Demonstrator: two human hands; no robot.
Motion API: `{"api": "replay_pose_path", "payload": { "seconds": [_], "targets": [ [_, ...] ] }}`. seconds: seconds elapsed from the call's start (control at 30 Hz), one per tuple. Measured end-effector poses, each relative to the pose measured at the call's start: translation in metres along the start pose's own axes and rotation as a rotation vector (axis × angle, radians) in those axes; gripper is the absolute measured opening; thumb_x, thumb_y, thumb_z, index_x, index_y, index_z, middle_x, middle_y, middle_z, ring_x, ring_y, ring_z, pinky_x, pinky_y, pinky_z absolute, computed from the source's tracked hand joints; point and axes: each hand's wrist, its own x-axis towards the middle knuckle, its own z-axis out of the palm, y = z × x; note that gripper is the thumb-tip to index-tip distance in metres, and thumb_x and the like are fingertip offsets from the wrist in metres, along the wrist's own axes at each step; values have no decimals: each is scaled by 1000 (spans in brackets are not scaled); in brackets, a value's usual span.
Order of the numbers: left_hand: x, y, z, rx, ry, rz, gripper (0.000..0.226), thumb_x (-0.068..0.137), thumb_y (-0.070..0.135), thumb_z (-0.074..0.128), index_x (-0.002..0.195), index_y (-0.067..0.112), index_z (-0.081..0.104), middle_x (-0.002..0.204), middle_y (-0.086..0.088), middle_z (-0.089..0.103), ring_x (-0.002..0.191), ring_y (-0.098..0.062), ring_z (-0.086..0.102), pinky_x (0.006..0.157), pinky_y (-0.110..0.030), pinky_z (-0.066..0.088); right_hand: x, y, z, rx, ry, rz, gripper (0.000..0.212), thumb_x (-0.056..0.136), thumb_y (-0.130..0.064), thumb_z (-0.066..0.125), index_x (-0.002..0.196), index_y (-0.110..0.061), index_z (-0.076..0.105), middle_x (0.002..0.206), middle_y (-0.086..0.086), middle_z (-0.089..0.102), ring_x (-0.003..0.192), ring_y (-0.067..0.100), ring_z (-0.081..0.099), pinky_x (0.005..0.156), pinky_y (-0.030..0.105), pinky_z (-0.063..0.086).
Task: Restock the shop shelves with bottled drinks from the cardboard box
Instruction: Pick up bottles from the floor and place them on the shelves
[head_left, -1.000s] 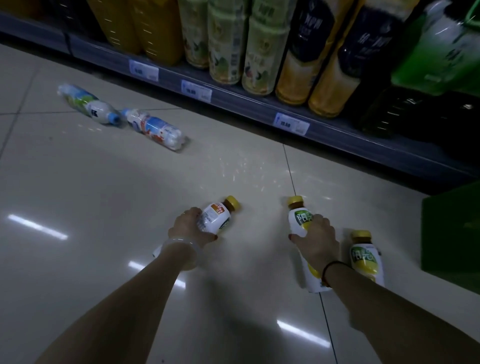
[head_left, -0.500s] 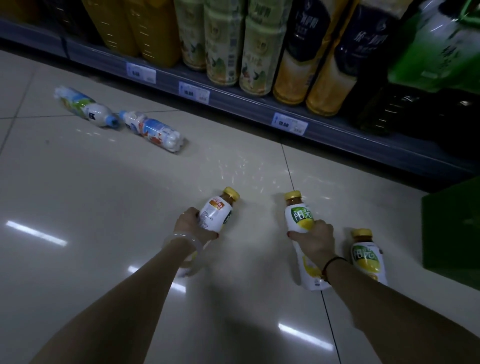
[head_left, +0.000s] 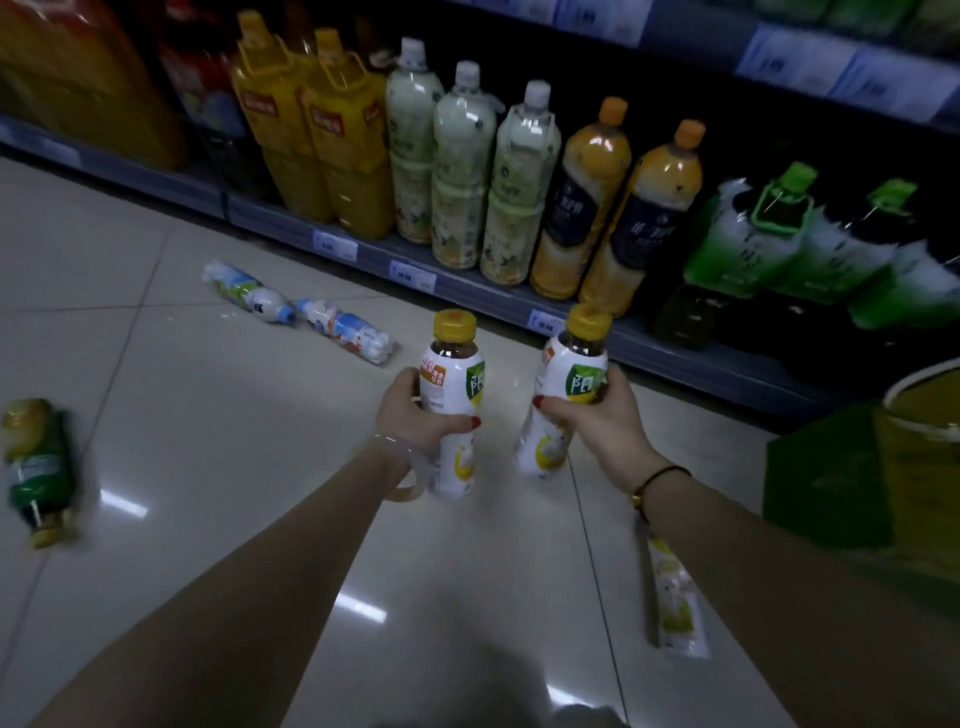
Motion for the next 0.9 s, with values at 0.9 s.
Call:
{"api": "replay_pose_path", "payload": {
  "seconds": [0.9],
  "targets": [
    [-359, 593, -287, -102, 246, 417, 57, 57, -4, 82, 98, 24, 54, 93, 7, 66, 86, -9, 64, 74, -29, 52, -304, -686, -7, 5, -458, -349, 59, 62, -1, 82, 108, -20, 51, 98, 0, 68, 89, 16, 65, 75, 33, 55]
  ]
}}
